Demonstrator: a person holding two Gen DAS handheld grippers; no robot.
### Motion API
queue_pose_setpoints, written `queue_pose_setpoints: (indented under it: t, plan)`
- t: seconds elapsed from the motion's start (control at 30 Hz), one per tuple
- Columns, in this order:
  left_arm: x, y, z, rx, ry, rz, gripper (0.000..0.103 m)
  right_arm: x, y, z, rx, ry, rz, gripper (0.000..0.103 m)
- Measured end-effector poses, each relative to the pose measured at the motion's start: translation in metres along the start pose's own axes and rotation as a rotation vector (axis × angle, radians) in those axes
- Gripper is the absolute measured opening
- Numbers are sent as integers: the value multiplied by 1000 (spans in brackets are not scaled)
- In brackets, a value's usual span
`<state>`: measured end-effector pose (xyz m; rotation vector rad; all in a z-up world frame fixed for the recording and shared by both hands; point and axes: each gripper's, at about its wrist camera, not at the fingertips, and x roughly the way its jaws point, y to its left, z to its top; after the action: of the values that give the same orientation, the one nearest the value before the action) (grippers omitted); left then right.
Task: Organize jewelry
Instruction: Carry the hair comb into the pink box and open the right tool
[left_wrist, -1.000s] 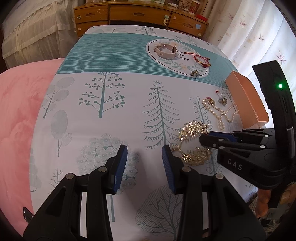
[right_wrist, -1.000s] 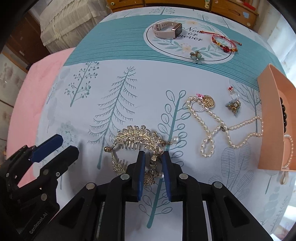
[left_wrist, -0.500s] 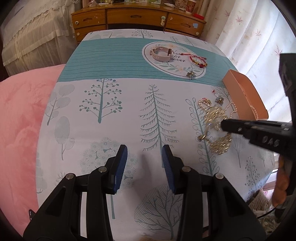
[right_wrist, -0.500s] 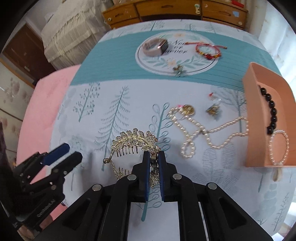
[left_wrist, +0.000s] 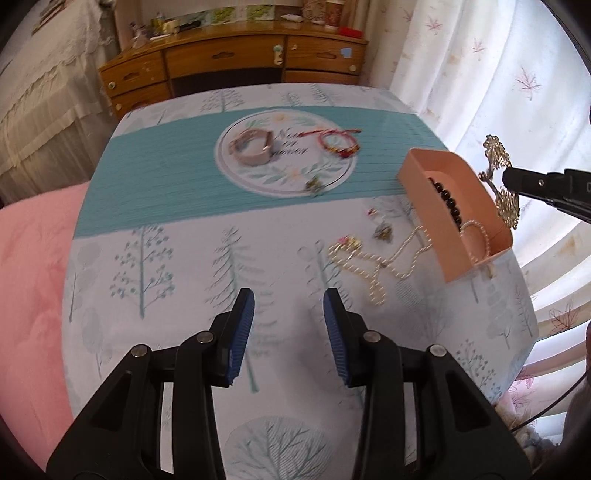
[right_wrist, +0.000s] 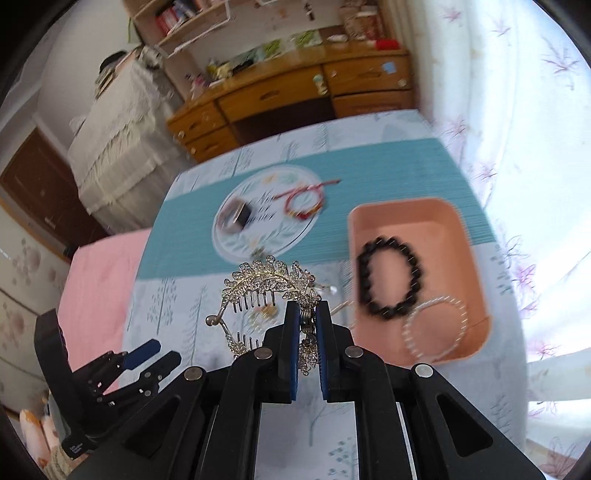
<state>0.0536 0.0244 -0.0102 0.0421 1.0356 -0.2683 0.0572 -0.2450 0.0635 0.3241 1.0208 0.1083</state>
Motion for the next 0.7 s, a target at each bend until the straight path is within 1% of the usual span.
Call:
queue_pose_setpoints:
  t: [0.1,0.17,0.27,0.37,0.5,0.7]
  plan:
    - [5,-15,18,20,5,-27,36,-6,-26,16,41,-22,-14,8]
    - [12,-23,29,43,26,-36,36,-9,-44,24,68,-28,-22,8]
    - [24,-32,41,54,43,-45,36,-4,-71,35,132,-14,-33,8]
    - [38,-38,48,75,68,-52,36,6,-94,43,170,5,-64,8]
    - [56,-44,52,92,86,-53,36,26,-113,49,177,35,-104,8]
    - [69,-42,54,104,102,-52,36,69,-112,57,136,79,-162,8]
